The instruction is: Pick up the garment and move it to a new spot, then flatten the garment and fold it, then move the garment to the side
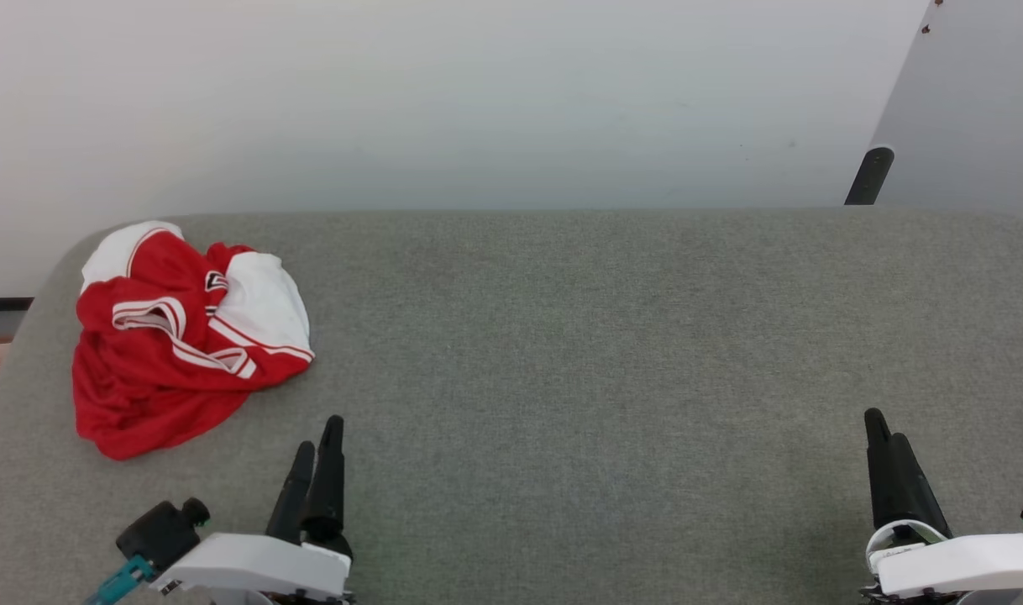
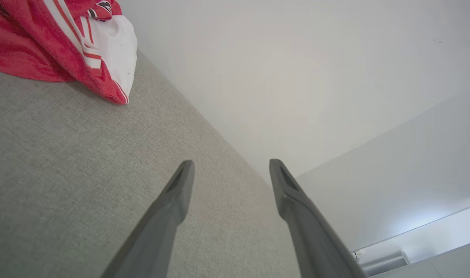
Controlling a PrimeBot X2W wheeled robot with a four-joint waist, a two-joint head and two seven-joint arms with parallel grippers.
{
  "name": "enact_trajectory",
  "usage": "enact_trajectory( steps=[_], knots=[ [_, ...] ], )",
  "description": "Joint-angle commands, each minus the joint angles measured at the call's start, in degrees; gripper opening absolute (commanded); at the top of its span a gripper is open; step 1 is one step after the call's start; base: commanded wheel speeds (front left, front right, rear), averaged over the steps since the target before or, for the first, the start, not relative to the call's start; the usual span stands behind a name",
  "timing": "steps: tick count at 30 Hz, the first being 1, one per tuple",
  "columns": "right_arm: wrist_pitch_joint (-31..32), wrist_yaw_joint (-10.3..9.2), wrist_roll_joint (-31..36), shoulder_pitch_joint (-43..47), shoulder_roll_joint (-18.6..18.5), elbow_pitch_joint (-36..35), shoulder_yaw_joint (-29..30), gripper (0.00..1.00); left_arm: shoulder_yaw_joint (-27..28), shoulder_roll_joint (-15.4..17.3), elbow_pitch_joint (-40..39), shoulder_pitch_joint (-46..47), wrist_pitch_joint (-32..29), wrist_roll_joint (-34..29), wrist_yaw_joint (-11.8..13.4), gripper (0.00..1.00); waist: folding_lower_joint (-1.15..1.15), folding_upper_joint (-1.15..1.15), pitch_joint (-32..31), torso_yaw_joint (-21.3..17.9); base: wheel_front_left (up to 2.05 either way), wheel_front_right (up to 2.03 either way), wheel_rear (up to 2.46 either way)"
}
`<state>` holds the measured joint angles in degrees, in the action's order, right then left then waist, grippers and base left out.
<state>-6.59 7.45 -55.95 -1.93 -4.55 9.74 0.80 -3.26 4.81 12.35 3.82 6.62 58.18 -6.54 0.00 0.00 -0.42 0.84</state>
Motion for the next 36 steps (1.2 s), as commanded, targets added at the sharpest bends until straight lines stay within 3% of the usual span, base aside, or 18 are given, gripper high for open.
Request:
enact_trajectory(
  steps=[1, 19, 36],
  knots=[
    [-0.42, 0.03, 1.82, -0.43, -0.14, -0.83, -0.05, 1.00, 0.12, 0.07, -0.63, 0.81, 0.37, -1.84, 0.16, 1.00, 0.00, 0.00, -0.01, 0.01, 0.00, 0.00, 0.00],
    [-3.13, 0.04, 22.81, 0.15, 0.82, -1.66, 0.01, 1.00, -0.60, 0.14, -2.78, 0.48, 3.13, -29.71, 0.73, 1.00, 0.00, 0.00, -0.03, 0.42, 0.00, 0.00, 0.00],
    [-5.10, 0.05, 33.03, 0.76, 1.42, -2.52, 0.23, 1.00, -0.48, -0.06, -5.40, -0.17, 5.31, -42.07, 0.63, 1.00, 0.00, 0.00, -0.15, 0.81, 0.00, 0.00, 0.00]
  ],
)
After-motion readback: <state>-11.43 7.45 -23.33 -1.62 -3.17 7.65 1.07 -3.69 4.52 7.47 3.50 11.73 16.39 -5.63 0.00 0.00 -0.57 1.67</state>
